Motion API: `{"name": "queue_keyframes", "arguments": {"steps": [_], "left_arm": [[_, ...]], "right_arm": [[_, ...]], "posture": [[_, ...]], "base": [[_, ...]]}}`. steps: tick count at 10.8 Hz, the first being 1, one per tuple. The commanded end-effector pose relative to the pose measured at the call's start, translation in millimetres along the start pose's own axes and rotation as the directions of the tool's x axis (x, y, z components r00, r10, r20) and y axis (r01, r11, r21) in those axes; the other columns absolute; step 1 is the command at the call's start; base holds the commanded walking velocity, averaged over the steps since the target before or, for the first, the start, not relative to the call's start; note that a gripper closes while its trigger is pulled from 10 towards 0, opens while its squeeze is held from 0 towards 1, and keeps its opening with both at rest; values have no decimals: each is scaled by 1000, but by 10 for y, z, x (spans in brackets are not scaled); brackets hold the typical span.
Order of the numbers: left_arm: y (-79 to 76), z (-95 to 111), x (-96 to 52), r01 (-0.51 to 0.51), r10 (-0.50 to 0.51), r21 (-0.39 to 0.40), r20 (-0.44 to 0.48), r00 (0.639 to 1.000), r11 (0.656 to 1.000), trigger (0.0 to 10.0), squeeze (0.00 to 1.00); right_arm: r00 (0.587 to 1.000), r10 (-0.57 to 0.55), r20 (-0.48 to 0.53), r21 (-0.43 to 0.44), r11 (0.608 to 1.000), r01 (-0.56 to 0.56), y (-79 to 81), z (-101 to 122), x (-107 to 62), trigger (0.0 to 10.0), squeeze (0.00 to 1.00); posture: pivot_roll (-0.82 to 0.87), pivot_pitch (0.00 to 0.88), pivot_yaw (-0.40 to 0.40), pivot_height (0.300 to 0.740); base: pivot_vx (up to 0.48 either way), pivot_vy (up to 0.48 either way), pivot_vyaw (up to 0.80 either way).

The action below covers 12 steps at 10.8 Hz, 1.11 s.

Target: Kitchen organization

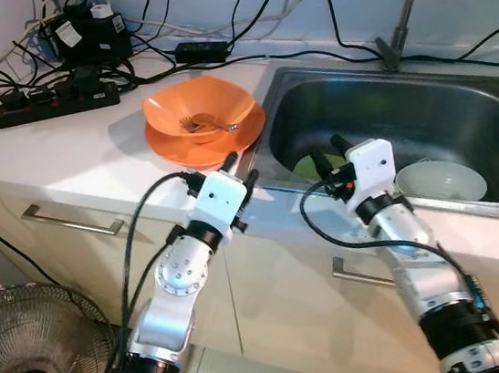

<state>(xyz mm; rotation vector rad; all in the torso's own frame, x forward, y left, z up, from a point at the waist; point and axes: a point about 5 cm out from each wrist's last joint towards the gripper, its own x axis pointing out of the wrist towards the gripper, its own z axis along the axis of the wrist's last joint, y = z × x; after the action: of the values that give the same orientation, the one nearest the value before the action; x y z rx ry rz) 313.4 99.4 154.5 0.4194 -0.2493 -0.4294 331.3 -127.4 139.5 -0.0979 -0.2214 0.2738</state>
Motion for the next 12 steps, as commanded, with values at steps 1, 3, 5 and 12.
{"name": "queue_keyframes", "arguments": {"steps": [1,3,5,12], "left_arm": [[73,54,40,-25,24,46,22,999,999,10000,0],[112,92,70,-3,-2,207,23,1000,978,10000,0],[164,118,129,42,-50,385,11,999,922,10000,0],[250,191,439,63,-74,471,5,997,880,10000,0]], "right_arm": [[999,-23,-27,1,1000,23,-13,-24,27,10000,0],[1000,23,-19,34,999,-22,136,-29,32,10000,0],[999,35,-26,33,999,-34,181,-51,21,10000,0],[999,33,-18,29,999,-33,175,-28,56,10000,0]], "posture": [[182,32,-23,740],[188,25,-23,740],[185,13,-18,740],[178,0,-11,740]], "base": [[0,0,0],[0,0,0],[0,0,0],[0,0,0]]}}
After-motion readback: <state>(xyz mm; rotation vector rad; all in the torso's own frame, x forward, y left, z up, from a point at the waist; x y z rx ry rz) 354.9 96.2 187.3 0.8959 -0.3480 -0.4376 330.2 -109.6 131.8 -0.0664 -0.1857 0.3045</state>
